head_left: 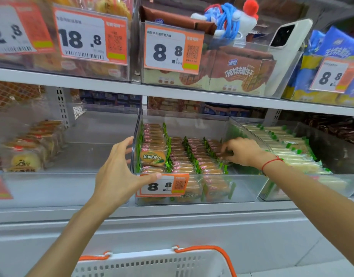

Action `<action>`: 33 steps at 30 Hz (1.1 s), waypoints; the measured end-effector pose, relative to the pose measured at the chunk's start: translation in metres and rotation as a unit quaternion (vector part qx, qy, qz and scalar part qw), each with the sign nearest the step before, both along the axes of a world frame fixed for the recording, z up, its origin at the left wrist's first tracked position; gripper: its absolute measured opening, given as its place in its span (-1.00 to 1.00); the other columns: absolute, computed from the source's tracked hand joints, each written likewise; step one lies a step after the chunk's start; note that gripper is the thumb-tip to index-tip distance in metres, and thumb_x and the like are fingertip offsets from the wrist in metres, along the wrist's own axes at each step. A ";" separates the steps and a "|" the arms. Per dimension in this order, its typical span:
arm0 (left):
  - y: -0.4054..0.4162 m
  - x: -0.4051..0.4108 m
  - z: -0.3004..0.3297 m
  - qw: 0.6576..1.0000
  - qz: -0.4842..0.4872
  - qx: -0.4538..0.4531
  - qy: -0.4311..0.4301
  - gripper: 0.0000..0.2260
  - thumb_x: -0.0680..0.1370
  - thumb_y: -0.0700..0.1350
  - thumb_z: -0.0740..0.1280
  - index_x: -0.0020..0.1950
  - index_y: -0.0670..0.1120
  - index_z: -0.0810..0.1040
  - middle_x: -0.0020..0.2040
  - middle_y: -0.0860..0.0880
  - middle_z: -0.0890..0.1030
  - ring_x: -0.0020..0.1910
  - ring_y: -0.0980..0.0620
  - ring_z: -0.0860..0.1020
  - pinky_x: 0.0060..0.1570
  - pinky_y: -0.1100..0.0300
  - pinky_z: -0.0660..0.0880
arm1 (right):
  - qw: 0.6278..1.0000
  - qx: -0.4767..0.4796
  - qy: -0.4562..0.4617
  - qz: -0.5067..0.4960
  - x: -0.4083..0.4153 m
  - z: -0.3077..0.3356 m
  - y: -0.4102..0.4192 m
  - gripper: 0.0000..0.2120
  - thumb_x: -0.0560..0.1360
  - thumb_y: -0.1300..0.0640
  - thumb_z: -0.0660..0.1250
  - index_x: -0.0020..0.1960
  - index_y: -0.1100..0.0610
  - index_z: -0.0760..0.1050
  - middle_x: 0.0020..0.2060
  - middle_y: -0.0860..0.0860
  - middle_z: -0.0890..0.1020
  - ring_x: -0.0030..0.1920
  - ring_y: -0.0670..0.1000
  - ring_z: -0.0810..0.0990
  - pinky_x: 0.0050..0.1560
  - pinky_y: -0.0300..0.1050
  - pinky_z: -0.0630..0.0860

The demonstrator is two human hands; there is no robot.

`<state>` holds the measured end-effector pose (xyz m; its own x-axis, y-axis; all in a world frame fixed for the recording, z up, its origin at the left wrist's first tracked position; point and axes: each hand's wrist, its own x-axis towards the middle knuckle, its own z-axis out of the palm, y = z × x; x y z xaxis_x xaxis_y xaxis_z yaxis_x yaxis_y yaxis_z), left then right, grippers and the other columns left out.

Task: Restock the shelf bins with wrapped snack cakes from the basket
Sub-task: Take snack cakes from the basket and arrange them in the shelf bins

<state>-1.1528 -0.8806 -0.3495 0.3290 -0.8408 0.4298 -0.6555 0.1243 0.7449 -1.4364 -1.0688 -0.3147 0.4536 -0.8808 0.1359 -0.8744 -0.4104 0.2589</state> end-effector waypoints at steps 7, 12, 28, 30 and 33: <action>0.011 0.002 -0.009 0.995 -0.050 -0.085 -0.007 -0.20 0.28 -0.08 0.60 0.45 -0.01 0.31 0.34 0.07 0.38 0.23 0.18 0.39 0.17 0.45 0.29 | 0.939 0.039 -0.313 0.135 0.018 0.016 0.089 -0.91 0.42 0.06 0.46 -0.09 -0.05 0.59 -0.21 -0.11 0.64 -0.18 -0.08 0.61 -0.10 -0.10 0.56; 0.066 0.020 -0.049 0.984 -0.011 -0.137 -0.114 -0.59 0.42 -0.11 0.50 0.21 0.03 0.47 0.09 0.10 0.49 0.06 0.12 0.44 0.09 0.21 0.38 | 0.902 0.136 -0.333 0.237 0.055 -0.020 0.154 -0.88 0.40 0.11 0.49 -0.08 -0.02 0.61 -0.23 -0.08 0.64 -0.25 -0.13 0.57 -0.23 -0.29 0.49; 0.164 0.094 -0.263 0.858 0.001 0.502 -0.113 -0.50 0.59 -0.04 0.25 0.50 -0.11 0.23 0.45 -0.11 0.34 0.42 -0.08 0.30 0.36 0.10 0.28 | 0.910 0.310 0.031 0.273 0.205 -0.264 0.238 -0.61 0.49 0.33 0.20 0.31 0.18 0.40 0.23 0.15 0.49 0.22 0.20 0.47 0.14 0.12 0.47; 0.165 0.093 -0.282 0.868 -0.007 0.484 -0.111 -0.32 0.58 -0.02 0.26 0.58 -0.10 -0.04 0.52 -0.12 0.20 0.49 -0.10 0.20 0.44 0.09 0.18 | 0.907 0.317 0.002 0.278 0.220 -0.283 0.247 -0.49 0.53 0.30 0.22 0.46 0.16 0.23 0.42 0.12 0.34 0.37 0.18 0.35 0.30 0.13 0.37; 0.163 0.097 -0.299 0.896 -0.006 0.438 -0.078 -0.26 0.55 -0.07 0.31 0.57 0.01 -0.09 0.51 -0.09 0.24 0.44 -0.09 0.30 0.40 0.07 0.27 | 0.896 0.347 -0.008 0.276 0.240 -0.304 0.254 -0.34 0.57 0.26 0.20 0.56 0.09 -0.06 0.55 0.07 0.04 0.51 0.13 0.09 0.47 0.12 0.14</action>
<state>-1.0554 -0.7171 -0.6480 0.3118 -0.8810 -0.3557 -0.7630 -0.4553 0.4588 -1.1967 -0.8147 -0.6186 0.8495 -0.3979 -0.3465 -0.4897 -0.8391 -0.2370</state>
